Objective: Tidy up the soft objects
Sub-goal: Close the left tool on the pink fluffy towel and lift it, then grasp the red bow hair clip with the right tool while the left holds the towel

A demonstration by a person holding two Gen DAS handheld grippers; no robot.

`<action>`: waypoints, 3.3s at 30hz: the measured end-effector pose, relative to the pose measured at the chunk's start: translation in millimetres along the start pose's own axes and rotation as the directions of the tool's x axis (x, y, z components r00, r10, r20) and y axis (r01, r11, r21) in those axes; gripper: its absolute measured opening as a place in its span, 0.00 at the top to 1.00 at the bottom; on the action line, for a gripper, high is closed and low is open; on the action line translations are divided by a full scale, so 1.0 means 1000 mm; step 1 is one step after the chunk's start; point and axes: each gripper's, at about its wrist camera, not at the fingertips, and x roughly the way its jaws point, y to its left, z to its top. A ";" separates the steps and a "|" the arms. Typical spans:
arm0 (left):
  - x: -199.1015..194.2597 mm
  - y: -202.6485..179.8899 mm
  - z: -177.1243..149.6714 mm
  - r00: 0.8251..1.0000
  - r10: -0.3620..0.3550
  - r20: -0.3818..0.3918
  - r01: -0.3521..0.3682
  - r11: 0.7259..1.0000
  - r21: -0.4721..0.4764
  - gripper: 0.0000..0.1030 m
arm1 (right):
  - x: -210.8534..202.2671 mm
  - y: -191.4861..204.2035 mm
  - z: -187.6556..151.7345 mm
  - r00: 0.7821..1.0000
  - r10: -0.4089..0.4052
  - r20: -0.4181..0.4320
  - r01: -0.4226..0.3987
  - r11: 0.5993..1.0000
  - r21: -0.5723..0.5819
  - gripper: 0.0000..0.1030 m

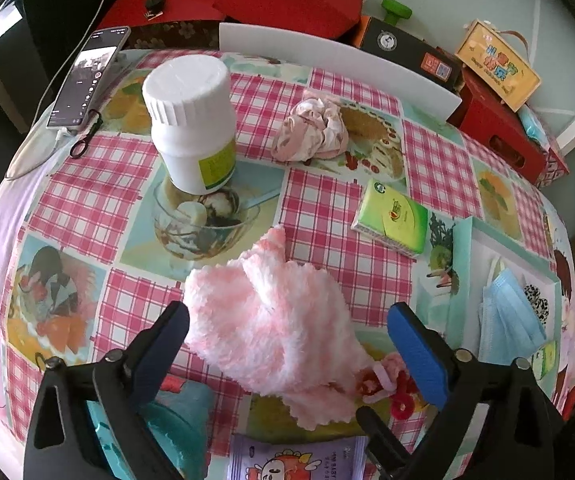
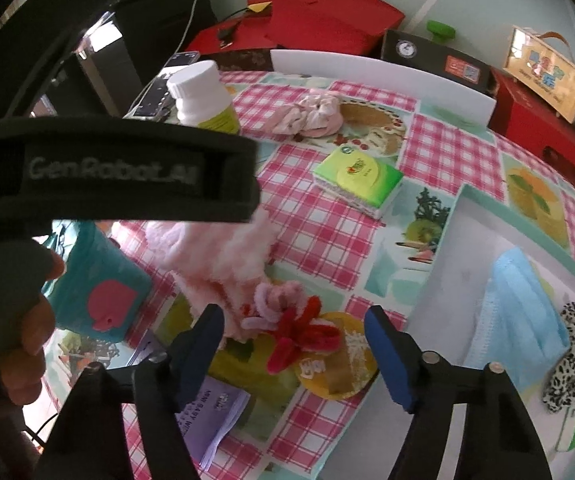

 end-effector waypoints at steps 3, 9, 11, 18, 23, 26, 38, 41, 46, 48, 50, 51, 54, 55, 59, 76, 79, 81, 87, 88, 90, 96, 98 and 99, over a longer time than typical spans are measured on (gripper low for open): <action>0.004 0.000 0.000 1.000 0.009 -0.007 -0.009 1.000 0.008 0.09 | 0.007 0.002 -0.002 1.000 0.005 -0.021 -0.005 1.000 -0.012 0.37; 0.004 -0.001 0.001 1.000 0.005 -0.007 -0.005 1.000 0.013 0.11 | 0.008 -0.001 -0.005 1.000 -0.004 -0.027 0.003 1.000 -0.007 0.48; 0.004 -0.002 0.001 1.000 0.003 -0.008 -0.003 1.000 0.018 0.12 | 0.007 -0.004 -0.004 1.000 0.002 -0.023 -0.002 1.000 -0.001 0.50; 0.009 -0.009 -0.001 1.000 -0.002 -0.021 0.003 0.999 0.040 0.14 | 0.004 -0.013 -0.003 1.000 0.006 -0.009 -0.006 1.000 0.023 0.50; 0.016 -0.016 -0.003 0.999 -0.005 -0.033 0.007 0.998 0.058 0.14 | 0.001 -0.024 -0.001 1.000 0.004 0.004 -0.004 0.998 0.059 0.50; 0.021 -0.022 -0.004 0.999 -0.001 -0.046 0.005 0.997 0.076 0.14 | -0.001 -0.028 -0.001 1.000 0.006 0.010 -0.007 0.997 0.071 0.50; 0.036 -0.027 -0.003 0.997 0.024 -0.069 -0.018 0.995 0.096 0.29 | -0.002 -0.029 0.000 1.000 0.016 0.014 -0.017 0.997 0.080 0.50; 0.038 -0.026 -0.003 0.997 0.044 -0.069 -0.037 0.994 0.103 0.40 | -0.003 -0.029 0.000 1.000 0.017 0.015 -0.018 0.996 0.082 0.50; 0.040 -0.020 -0.002 0.998 0.035 -0.055 -0.031 0.996 0.078 0.65 | -0.003 -0.029 0.000 1.000 0.016 0.015 -0.017 0.996 0.082 0.50; 0.039 -0.017 -0.001 0.999 0.027 -0.046 -0.024 0.998 0.066 0.72 | -0.003 -0.029 0.000 1.000 0.017 0.015 -0.018 0.996 0.082 0.50; 0.037 -0.014 -0.001 0.999 0.011 -0.038 -0.009 0.999 0.054 0.77 | -0.003 -0.029 0.000 1.000 0.017 0.015 -0.018 0.996 0.082 0.50; 0.037 -0.013 -0.001 0.999 0.004 -0.036 -0.002 0.999 0.049 0.78 | -0.002 -0.029 0.000 1.000 0.017 0.015 -0.018 0.996 0.082 0.50; 0.034 -0.012 -0.001 1.000 -0.011 -0.029 0.012 0.999 0.040 0.81 | -0.002 -0.029 0.000 1.000 0.017 0.015 -0.019 0.996 0.083 0.50; 0.034 -0.011 0.000 1.000 -0.016 -0.027 0.017 0.999 0.038 0.82 | -0.002 -0.029 0.000 1.000 0.017 0.015 -0.019 0.996 0.083 0.50; 0.027 -0.009 0.002 0.998 -0.057 -0.008 0.057 0.998 0.016 0.83 | -0.002 -0.029 -0.001 1.000 0.018 0.015 -0.019 0.996 0.083 0.50; -0.032 -0.003 0.004 0.984 -0.107 0.142 0.109 0.994 -0.005 0.83 | -0.010 -0.035 0.000 0.998 0.027 0.054 -0.032 0.994 0.104 0.50; -0.044 -0.001 0.003 0.977 -0.123 0.173 0.127 0.992 -0.011 0.83 | -0.011 -0.035 0.000 0.998 0.027 0.059 -0.033 0.994 0.104 0.50; -0.050 -0.003 0.004 0.973 -0.127 0.195 0.132 0.991 -0.009 0.83 | -0.012 -0.035 -0.001 0.998 0.028 0.063 -0.035 0.994 0.105 0.50; -0.074 -0.005 0.002 0.954 -0.147 0.262 0.152 0.988 0.002 0.83 | -0.021 -0.035 0.001 0.996 0.026 0.088 -0.035 0.993 0.108 0.50; -0.077 -0.005 0.002 0.951 -0.150 0.271 0.154 0.988 0.004 0.83 | -0.023 -0.036 0.002 0.995 0.023 0.093 -0.034 0.993 0.109 0.50; -0.085 -0.005 0.001 0.944 -0.154 0.293 0.158 0.987 0.011 0.83 | -0.030 -0.036 0.002 0.994 0.013 0.109 -0.025 0.994 0.108 0.50; -0.106 -0.013 -0.001 0.922 -0.169 0.347 0.163 0.985 0.047 0.83 | -0.057 -0.038 0.007 0.983 -0.001 0.183 -0.019 0.994 0.109 0.50; -0.110 -0.018 -0.001 0.917 -0.182 0.356 0.171 0.983 0.065 0.83 | -0.067 -0.042 0.008 0.978 -0.011 0.207 -0.014 0.993 0.119 0.50; -0.112 -0.020 -0.002 0.914 -0.188 0.359 0.174 0.982 0.072 0.83 | -0.071 -0.044 0.008 0.976 -0.017 0.216 -0.010 0.992 0.124 0.50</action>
